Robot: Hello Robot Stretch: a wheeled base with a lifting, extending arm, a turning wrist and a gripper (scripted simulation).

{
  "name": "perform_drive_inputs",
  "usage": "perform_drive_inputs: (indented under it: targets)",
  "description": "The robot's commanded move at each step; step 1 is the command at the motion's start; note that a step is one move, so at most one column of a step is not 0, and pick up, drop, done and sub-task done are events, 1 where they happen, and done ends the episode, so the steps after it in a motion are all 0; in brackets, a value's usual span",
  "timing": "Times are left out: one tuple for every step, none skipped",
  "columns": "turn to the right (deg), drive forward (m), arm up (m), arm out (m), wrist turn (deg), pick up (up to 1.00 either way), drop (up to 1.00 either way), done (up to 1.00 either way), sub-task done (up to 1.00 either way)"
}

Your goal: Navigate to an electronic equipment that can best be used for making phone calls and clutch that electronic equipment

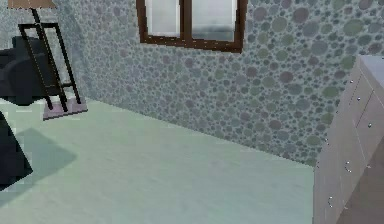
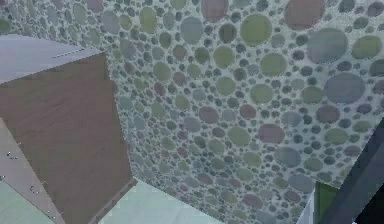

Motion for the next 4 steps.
perform_drive_inputs:
  targets:
    - [0.0, 0.1, 0.0, 0.0, 0.0, 0.0, 0.0, 0.0, 0.0]
    - [30.0, 0.0, 0.0, 0.0, 0.0, 0.0, 0.0, 0.0, 0.0]
    - [0.0, 0.2, 0.0, 0.0, 0.0, 0.0, 0.0, 0.0, 0.0]
    - [39.0, 0.0, 0.0, 0.0, 0.0, 0.0, 0.0, 0.0, 0.0]
